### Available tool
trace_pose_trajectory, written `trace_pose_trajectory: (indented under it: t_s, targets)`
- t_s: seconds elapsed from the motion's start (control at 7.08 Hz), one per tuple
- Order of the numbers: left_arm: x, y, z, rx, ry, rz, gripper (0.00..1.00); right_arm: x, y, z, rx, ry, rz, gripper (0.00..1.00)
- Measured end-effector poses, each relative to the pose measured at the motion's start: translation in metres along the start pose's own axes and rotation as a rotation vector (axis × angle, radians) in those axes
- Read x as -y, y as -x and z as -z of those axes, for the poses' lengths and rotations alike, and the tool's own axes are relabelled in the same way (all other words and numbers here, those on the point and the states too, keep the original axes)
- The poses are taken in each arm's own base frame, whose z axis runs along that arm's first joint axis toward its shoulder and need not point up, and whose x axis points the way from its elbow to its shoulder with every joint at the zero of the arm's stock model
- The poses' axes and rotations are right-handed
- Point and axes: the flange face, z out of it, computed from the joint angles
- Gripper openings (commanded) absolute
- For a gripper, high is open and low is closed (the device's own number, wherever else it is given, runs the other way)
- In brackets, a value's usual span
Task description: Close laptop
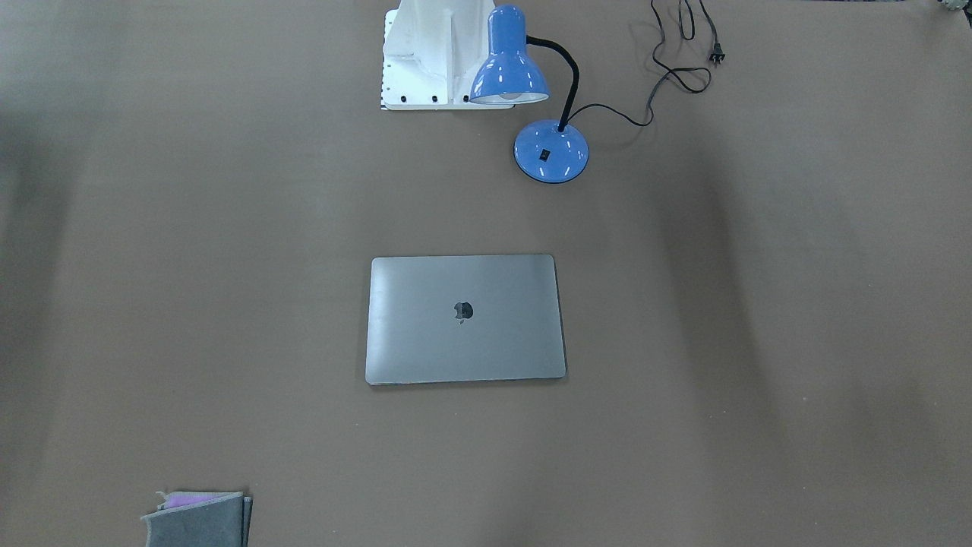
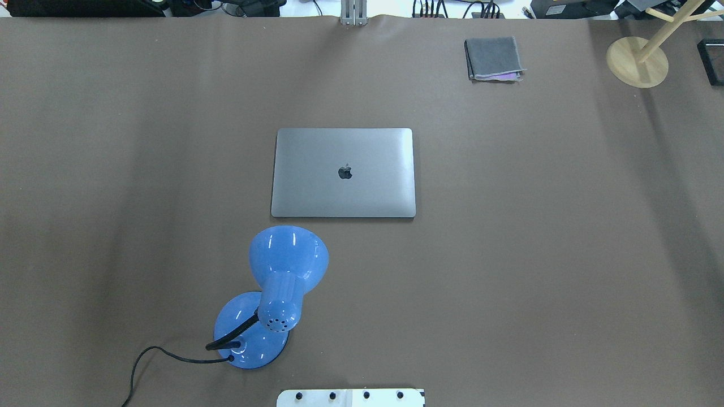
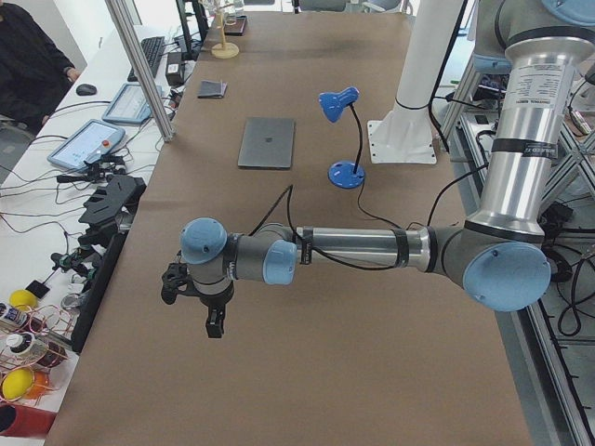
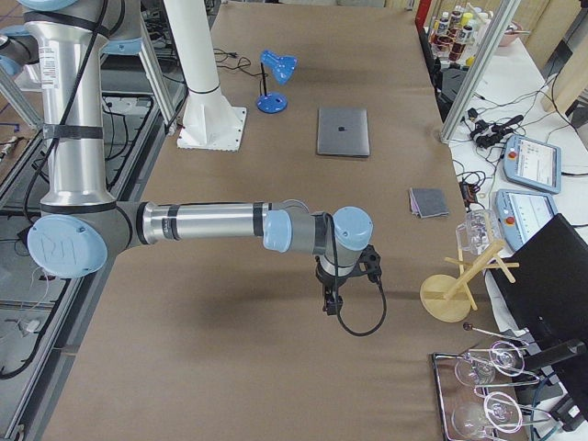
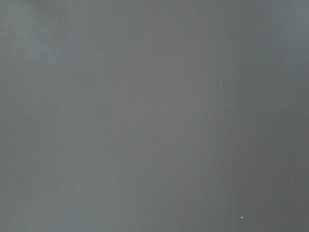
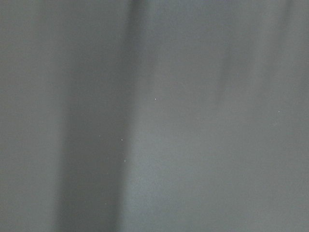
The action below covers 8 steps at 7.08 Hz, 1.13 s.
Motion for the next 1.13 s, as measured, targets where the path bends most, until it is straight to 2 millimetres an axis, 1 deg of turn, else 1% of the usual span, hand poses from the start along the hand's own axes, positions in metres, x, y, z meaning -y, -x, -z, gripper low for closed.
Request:
trace_pose_trajectory:
  t_s: [0.14, 0.42, 0.71, 1.13]
  targets:
    - [-0.009, 0.005, 0.005, -0.026, 0.000, 0.001, 0.98, -0.009, -0.006, -0.002, 0.007, -0.010, 0.013, 1.00]
    - [-0.015, 0.004, 0.010, -0.046, 0.007, 0.012, 0.98, -0.013, -0.011, 0.002, 0.008, -0.030, 0.018, 1.00]
    - [-0.016, 0.004, 0.009, -0.046, 0.011, 0.015, 0.98, -0.013, -0.011, 0.009, 0.006, -0.047, 0.019, 1.00]
    - [-0.016, 0.003, 0.010, -0.046, 0.010, 0.014, 0.98, -0.007, -0.007, 0.018, 0.003, -0.065, 0.030, 1.00]
